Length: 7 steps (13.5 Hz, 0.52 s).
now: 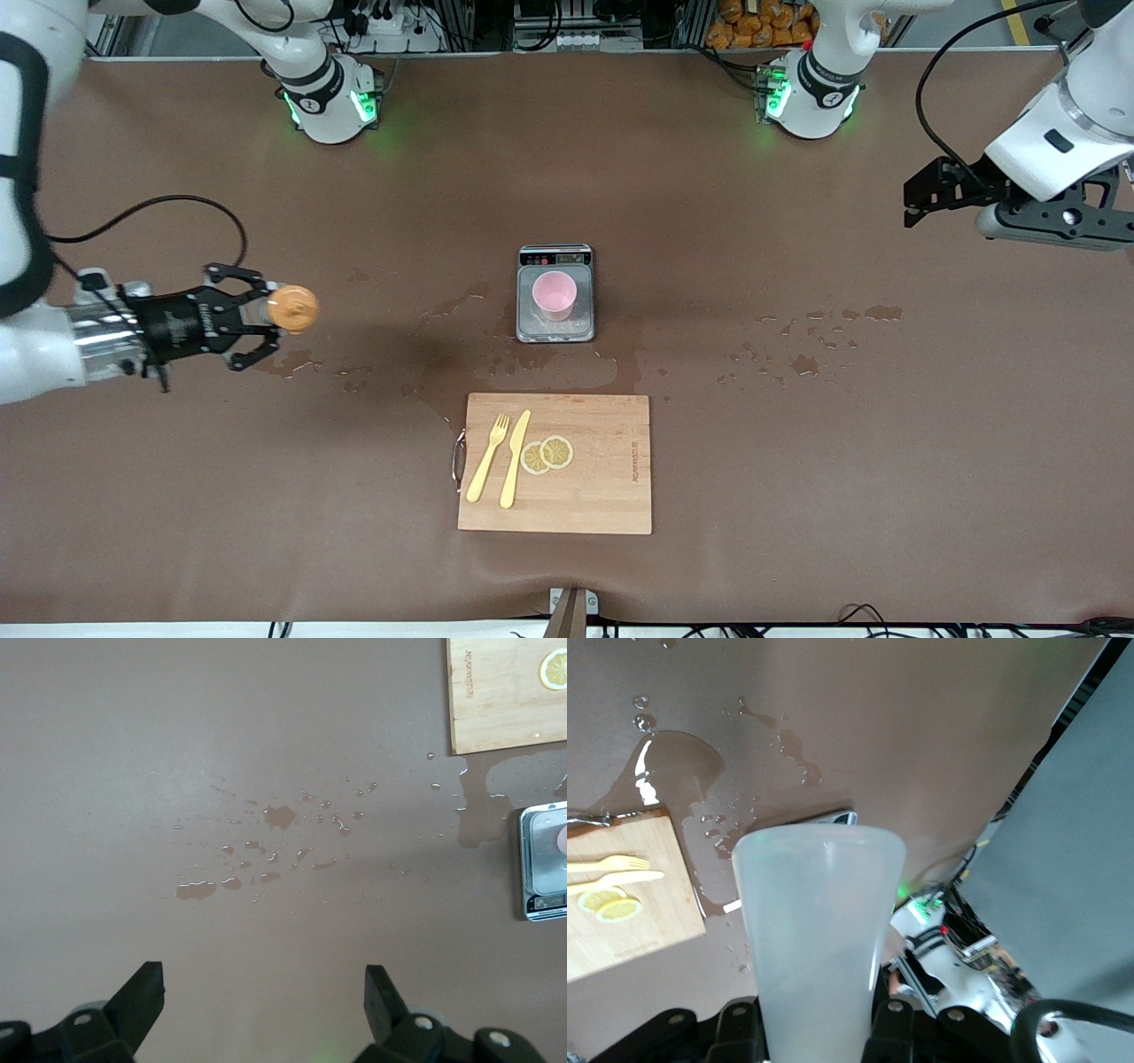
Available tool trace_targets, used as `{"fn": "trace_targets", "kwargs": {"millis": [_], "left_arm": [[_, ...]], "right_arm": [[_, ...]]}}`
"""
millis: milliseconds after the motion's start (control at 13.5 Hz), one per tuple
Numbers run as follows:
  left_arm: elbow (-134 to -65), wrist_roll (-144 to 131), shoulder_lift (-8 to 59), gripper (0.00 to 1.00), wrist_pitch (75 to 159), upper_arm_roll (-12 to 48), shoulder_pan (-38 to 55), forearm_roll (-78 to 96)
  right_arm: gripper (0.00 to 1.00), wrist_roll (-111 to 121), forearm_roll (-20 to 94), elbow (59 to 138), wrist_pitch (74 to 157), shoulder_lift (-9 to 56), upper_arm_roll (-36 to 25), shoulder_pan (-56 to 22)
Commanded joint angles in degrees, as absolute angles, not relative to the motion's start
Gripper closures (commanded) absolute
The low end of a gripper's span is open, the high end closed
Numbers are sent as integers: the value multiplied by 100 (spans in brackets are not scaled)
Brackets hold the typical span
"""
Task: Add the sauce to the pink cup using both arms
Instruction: 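Carry the sauce bottle back to its spot with the right gripper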
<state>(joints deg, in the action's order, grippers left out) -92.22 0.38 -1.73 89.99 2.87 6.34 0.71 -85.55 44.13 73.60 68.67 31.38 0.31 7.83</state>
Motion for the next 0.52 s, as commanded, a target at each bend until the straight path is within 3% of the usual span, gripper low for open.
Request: {"fn": "trace_targets", "kwargs": {"millis": [0,444], "left_arm": [[-9193,132,-220,0,8956,290,580,167],[-9202,132,-202,0,8956,290,536,202]], "right_arm": [[100,-7475,4632,7970,6646,2953,141,1343],[100,-4793,4597,8490,6319,3532,123,2328]]}}
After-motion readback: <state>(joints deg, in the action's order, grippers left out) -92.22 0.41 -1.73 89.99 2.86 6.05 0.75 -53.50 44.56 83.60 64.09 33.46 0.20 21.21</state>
